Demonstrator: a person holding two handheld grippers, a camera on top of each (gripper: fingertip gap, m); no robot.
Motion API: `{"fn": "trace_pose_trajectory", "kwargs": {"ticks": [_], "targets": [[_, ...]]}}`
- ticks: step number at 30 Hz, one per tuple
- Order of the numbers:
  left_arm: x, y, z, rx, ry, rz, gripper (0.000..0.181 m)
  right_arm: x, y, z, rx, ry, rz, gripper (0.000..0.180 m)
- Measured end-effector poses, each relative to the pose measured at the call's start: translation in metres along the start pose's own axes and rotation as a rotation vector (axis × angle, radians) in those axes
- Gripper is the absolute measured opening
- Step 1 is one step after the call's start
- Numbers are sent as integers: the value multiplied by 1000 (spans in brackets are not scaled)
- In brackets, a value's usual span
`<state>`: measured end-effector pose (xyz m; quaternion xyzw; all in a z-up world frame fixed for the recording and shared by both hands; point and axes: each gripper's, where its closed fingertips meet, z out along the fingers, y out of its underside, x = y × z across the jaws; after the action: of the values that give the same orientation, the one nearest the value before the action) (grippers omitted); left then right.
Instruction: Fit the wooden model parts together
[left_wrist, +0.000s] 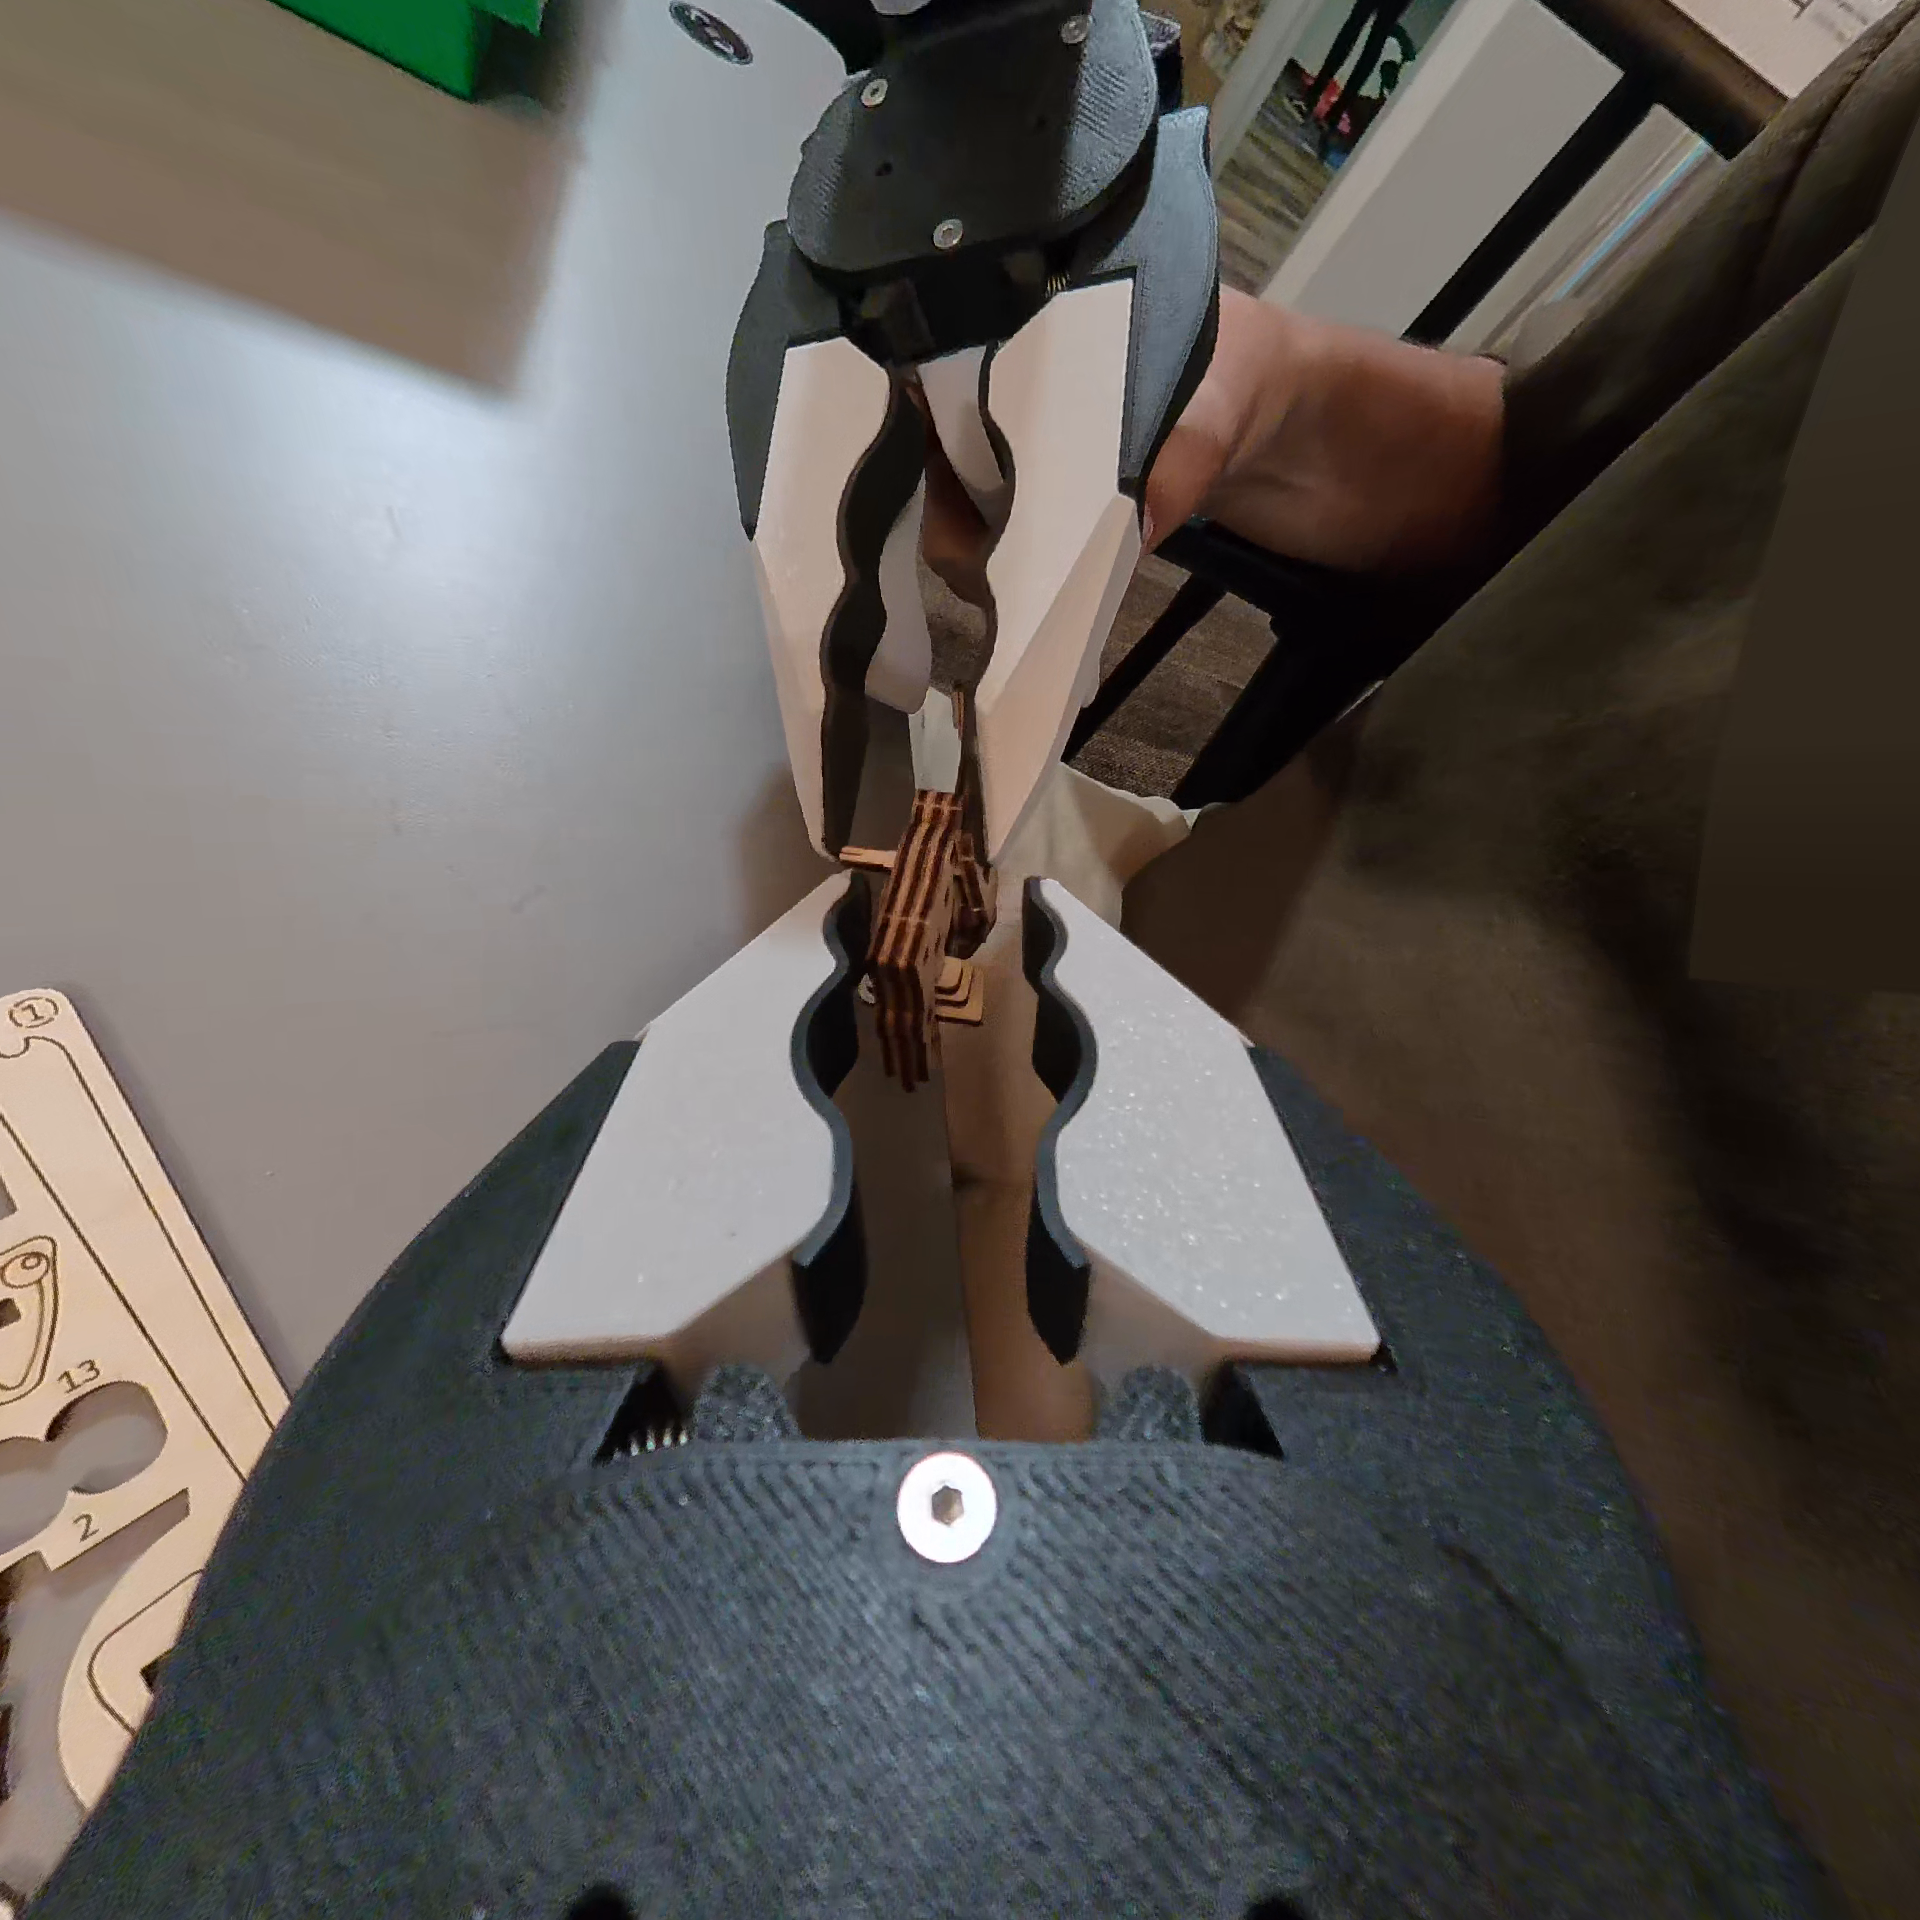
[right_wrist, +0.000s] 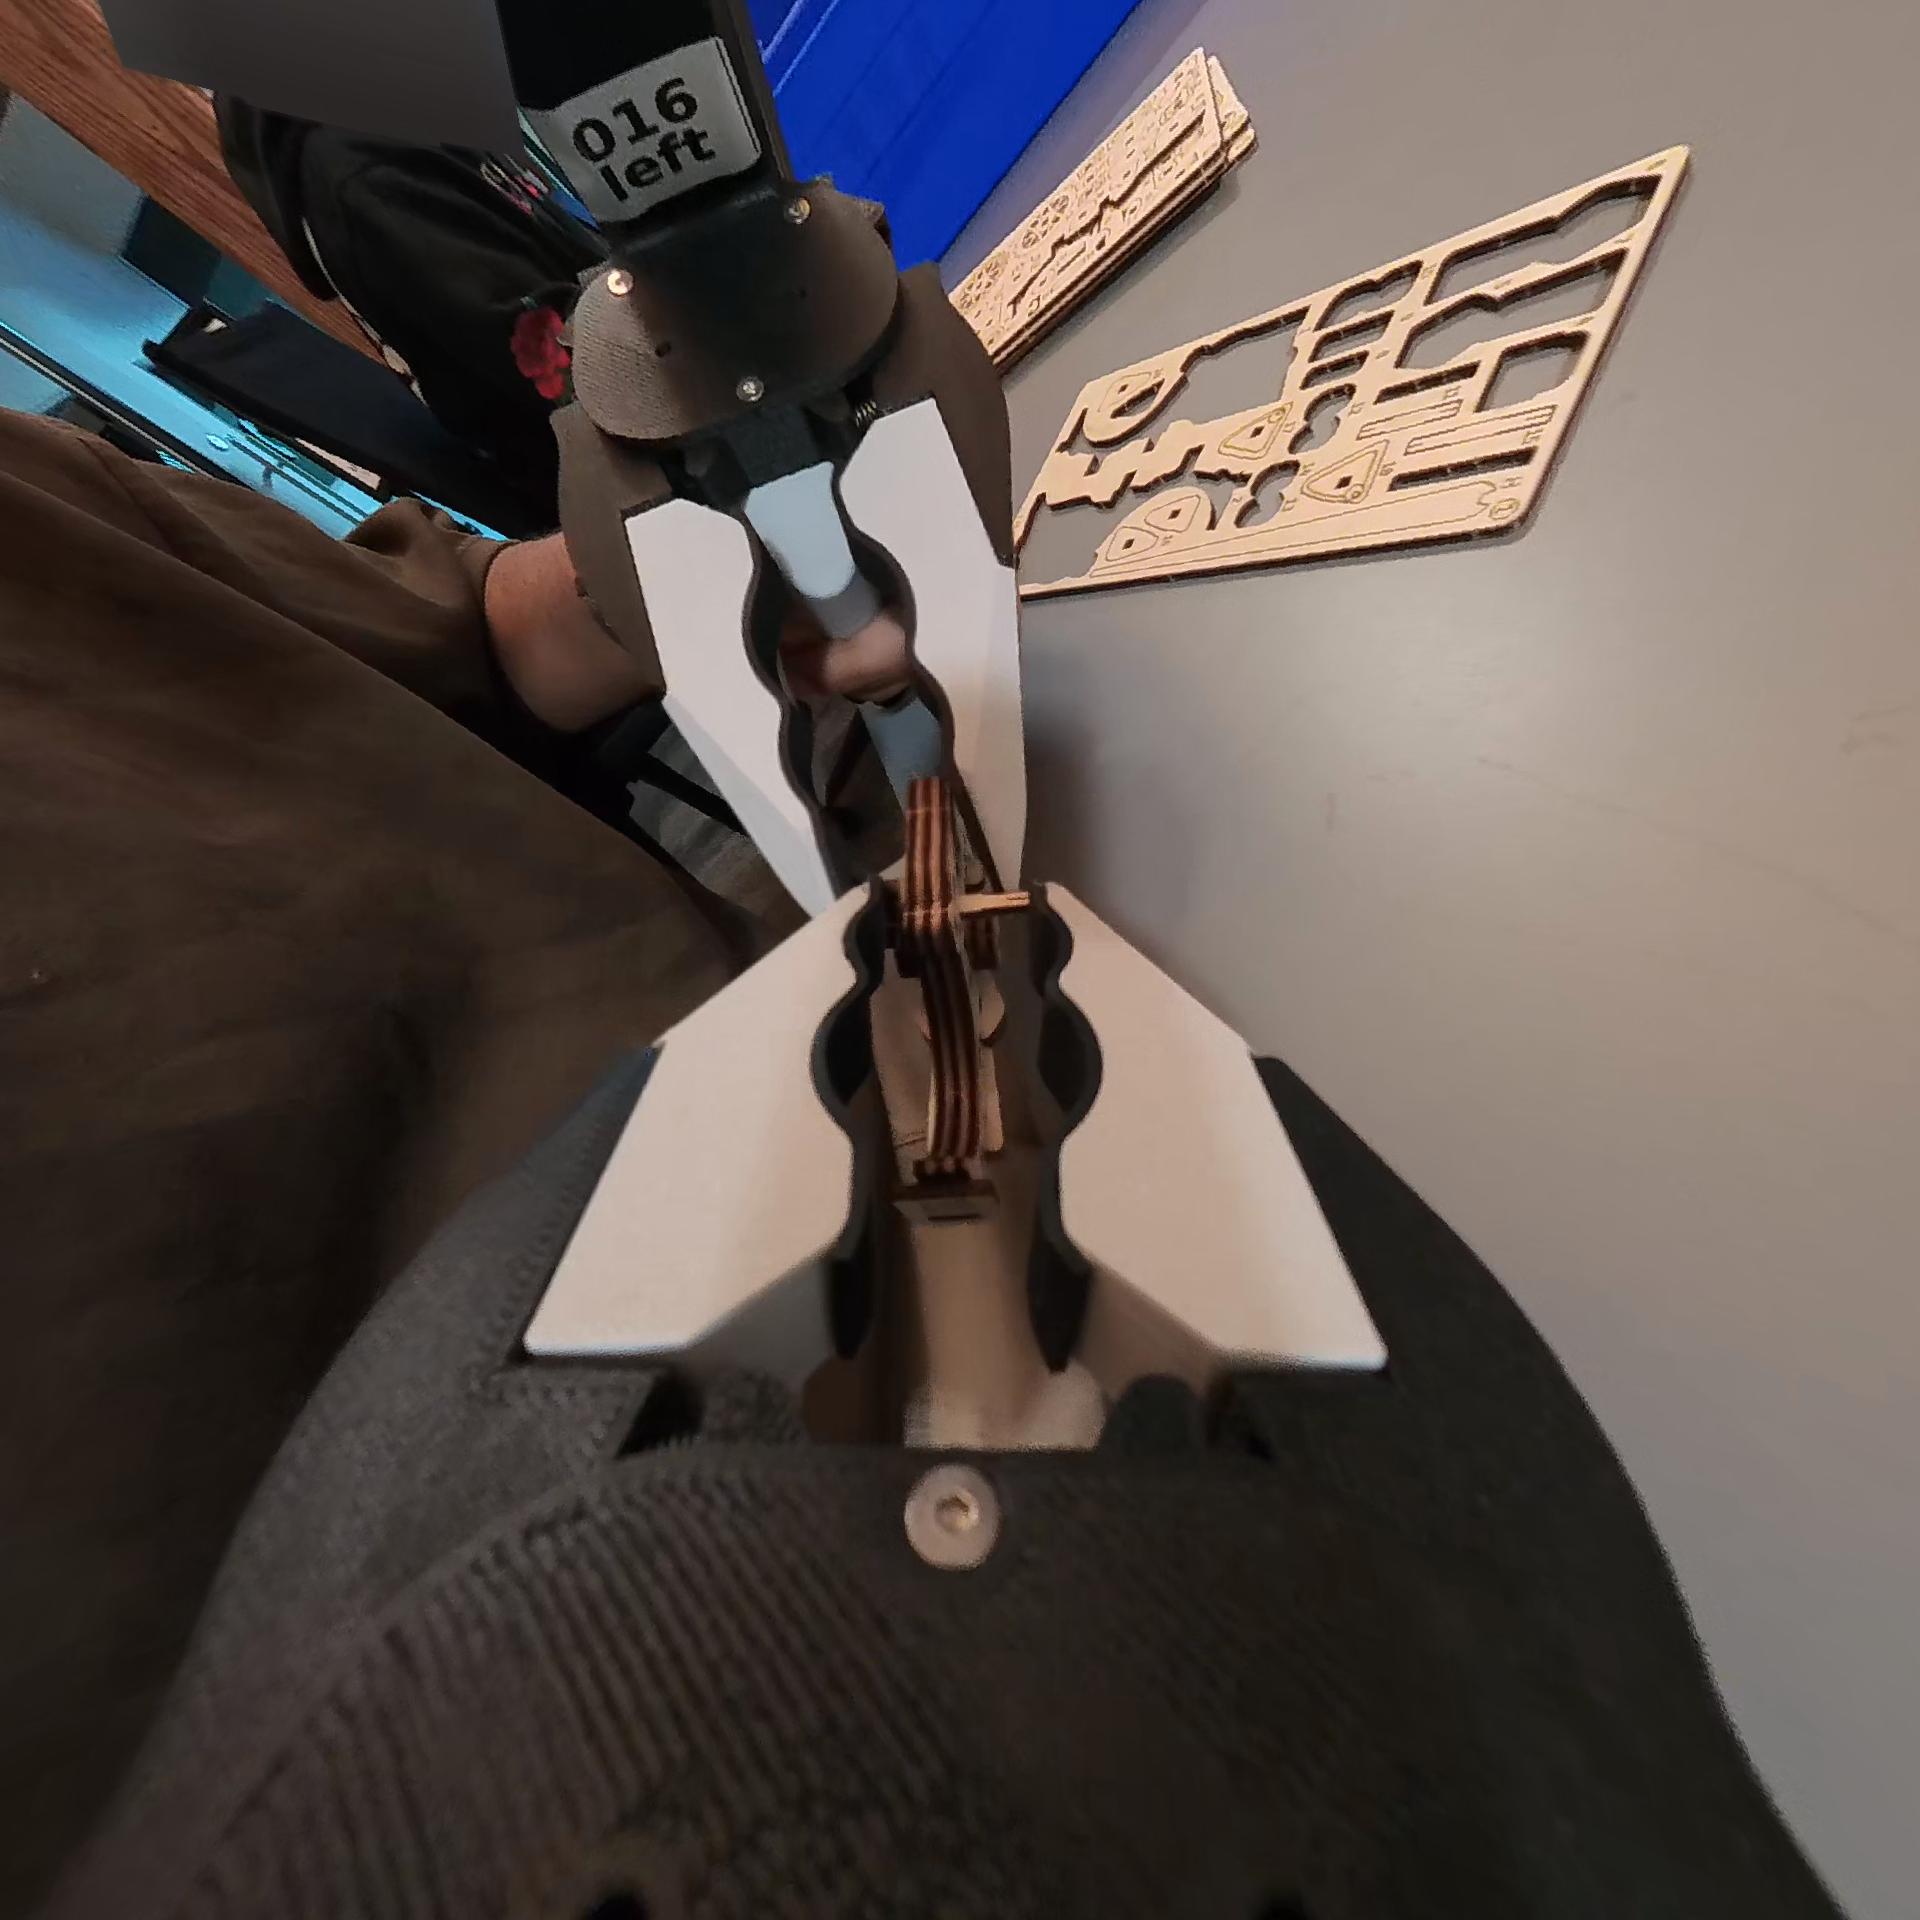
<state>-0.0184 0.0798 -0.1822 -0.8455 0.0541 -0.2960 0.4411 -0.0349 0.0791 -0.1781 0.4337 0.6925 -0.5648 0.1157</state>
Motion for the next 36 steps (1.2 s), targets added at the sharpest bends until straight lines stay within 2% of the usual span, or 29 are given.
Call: {"fn": "trace_pose_trajectory", "kwargs": {"ticks": [11, 26, 36], "targets": [[0, 11, 2, -91, -27, 44, 22, -1, 8, 4, -45, 2, 8, 26], [3, 10, 3, -81, 19, -7, 19, -2, 9, 5, -54, -8, 21, 26], [8, 7, 3, -96, -21, 102, 15, -9, 8, 3, -61, -17, -12, 26]]}}
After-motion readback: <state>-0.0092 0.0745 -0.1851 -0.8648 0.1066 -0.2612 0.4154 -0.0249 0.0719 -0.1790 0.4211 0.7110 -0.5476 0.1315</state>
